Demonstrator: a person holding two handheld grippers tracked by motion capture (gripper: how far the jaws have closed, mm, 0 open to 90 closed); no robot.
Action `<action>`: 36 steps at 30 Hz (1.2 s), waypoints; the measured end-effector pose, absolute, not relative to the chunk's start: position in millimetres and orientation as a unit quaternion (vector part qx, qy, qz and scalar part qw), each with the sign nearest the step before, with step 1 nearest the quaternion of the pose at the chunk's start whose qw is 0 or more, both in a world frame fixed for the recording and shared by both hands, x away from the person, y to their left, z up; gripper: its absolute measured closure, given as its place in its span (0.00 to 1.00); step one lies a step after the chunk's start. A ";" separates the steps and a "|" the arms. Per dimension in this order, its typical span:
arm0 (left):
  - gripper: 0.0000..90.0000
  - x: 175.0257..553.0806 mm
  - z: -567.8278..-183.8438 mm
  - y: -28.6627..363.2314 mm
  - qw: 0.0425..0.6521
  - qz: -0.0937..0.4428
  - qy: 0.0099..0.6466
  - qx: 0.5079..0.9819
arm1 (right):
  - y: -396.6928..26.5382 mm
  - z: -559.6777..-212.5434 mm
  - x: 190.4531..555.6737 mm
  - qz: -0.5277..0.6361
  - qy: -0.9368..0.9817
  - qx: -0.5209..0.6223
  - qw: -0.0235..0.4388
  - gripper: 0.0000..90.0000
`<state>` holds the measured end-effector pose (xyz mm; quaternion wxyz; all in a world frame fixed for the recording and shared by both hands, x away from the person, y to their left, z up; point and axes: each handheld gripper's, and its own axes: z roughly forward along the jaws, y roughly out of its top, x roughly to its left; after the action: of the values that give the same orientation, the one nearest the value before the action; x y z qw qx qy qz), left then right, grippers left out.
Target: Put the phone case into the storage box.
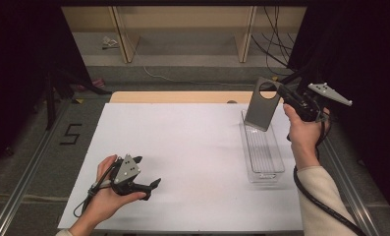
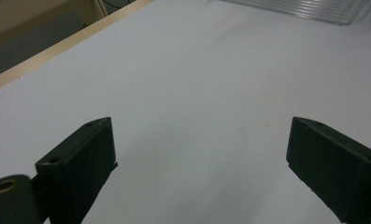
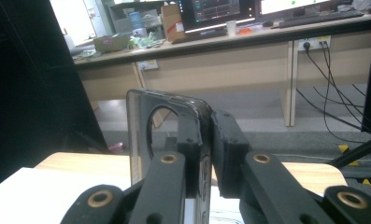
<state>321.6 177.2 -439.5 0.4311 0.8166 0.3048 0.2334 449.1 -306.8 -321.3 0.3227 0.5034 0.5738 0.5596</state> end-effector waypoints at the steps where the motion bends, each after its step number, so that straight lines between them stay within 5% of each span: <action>1: 0.08 321.7 -439.4 177.3 0.431 0.233 0.305 0.816 | -306.9 -321.3 449.2 0.559 0.574 0.503 0.323 0.92; 36: 0.08 321.8 -439.2 177.4 0.432 0.234 0.305 0.816 | -310.9 -324.6 452.8 0.549 0.577 0.505 0.332 0.92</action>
<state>321.8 177.4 -439.2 0.4320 0.8157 0.3054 0.2337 452.8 -310.9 -324.6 0.3319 0.5051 0.5769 0.5494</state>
